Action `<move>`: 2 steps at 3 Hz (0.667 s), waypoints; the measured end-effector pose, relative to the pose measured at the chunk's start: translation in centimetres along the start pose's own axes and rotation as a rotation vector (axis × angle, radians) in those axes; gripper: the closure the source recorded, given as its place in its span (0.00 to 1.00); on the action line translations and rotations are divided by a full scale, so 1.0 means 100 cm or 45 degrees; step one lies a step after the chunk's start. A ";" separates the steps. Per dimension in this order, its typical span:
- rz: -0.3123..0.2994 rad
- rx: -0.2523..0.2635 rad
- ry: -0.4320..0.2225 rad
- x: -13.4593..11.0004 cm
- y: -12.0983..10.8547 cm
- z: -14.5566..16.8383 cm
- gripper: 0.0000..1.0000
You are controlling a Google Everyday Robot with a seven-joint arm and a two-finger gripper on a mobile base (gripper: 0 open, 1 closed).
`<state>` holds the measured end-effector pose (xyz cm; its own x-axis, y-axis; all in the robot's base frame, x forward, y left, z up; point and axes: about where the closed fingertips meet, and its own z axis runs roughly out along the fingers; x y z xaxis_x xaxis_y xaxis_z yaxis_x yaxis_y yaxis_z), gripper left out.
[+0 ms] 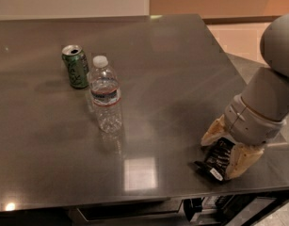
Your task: Move rxbar chocolate near green can
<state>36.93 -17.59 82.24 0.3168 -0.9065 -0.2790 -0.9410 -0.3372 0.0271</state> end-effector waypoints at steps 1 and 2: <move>0.009 -0.010 0.000 0.000 0.001 0.000 0.65; 0.020 -0.012 0.000 0.000 0.002 -0.001 0.88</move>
Offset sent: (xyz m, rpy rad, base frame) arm -0.0045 -0.0029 0.0033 -0.0094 0.0297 -0.0231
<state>36.78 -17.63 82.33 0.3020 -0.9118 -0.2783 -0.9447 -0.3254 0.0409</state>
